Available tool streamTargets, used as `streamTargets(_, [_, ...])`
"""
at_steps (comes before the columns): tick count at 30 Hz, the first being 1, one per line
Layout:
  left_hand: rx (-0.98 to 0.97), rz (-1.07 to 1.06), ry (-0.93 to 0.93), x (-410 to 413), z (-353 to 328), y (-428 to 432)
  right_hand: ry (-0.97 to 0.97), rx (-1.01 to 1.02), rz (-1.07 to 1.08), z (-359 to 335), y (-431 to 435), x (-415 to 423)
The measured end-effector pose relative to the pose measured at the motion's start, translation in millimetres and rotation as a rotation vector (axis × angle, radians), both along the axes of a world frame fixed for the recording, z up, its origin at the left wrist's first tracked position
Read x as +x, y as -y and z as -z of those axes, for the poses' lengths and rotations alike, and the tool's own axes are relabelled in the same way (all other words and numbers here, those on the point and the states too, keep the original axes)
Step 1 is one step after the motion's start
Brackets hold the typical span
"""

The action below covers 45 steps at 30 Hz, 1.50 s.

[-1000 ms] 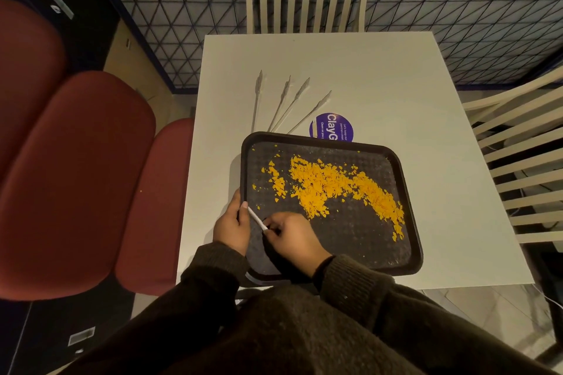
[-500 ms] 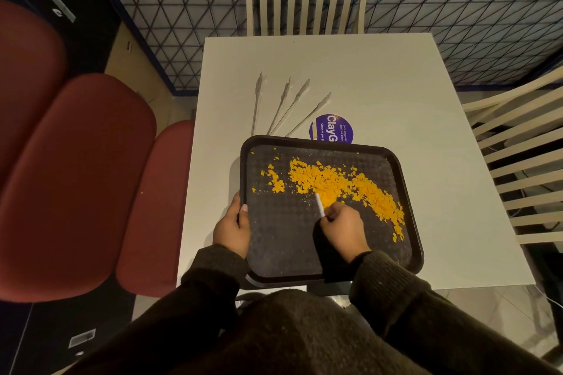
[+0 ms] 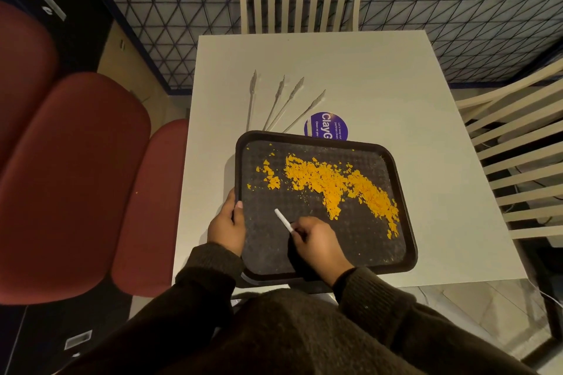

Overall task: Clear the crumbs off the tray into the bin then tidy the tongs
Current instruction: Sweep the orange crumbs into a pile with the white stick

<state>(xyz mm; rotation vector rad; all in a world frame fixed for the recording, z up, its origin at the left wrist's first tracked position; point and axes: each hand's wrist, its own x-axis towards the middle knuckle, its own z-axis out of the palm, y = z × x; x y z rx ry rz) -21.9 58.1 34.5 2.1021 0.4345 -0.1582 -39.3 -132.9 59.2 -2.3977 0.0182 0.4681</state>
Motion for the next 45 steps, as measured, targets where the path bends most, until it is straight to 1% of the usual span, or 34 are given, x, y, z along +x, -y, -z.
streamTargets(7, [0.004,-0.033,0.027,-1.3,-0.9,1.9,-0.023,0.053,0.264,4.0,16.9,16.4])
streamTargets(14, [-0.016,-0.050,0.003,-3.4,-0.1,1.7,-0.039,-0.044,0.432,13.2,60.1,29.8])
streamTargets(18, [0.005,-0.036,0.008,0.0,-3.2,2.2,-0.019,-0.074,0.421,10.6,70.8,25.2])
streamTargets(20, [0.010,-0.033,-0.002,1.7,-4.8,2.7,-0.001,-0.068,0.378,8.2,68.5,14.1])
streamTargets(23, [-0.010,-0.031,-0.022,2.9,-6.2,2.4,-0.027,-0.094,0.295,7.6,62.8,-7.9])
streamTargets(26, [-0.004,-0.008,-0.005,3.6,-8.3,2.6,-0.027,-0.124,0.225,10.0,61.3,-20.5])
streamTargets(28, [0.003,-0.007,0.002,3.4,-9.2,3.2,-0.026,-0.105,0.263,12.2,65.4,-17.3])
streamTargets(33, [-0.017,-0.017,0.006,1.4,-9.2,2.8,-0.004,-0.036,0.454,14.5,82.8,4.7])
streamTargets(36, [-0.032,-0.009,-0.007,1.2,-8.0,1.9,-0.050,-0.042,0.542,17.1,99.4,19.8])
streamTargets(38, [-0.029,-0.018,0.007,2.4,-7.5,1.5,-0.080,-0.077,0.530,17.7,108.4,25.3])
streamTargets(40, [-0.035,-0.014,0.011,4.9,-8.3,1.1,-0.081,-0.066,0.533,14.9,111.1,24.3])
streamTargets(43, [-0.058,-0.021,0.019,7.8,-10.1,1.3,-0.053,0.018,0.543,8.8,101.9,14.9])
streamTargets(45, [-0.064,-0.027,0.016,8.0,-10.8,1.9,-0.069,0.084,0.494,6.6,86.9,7.7])
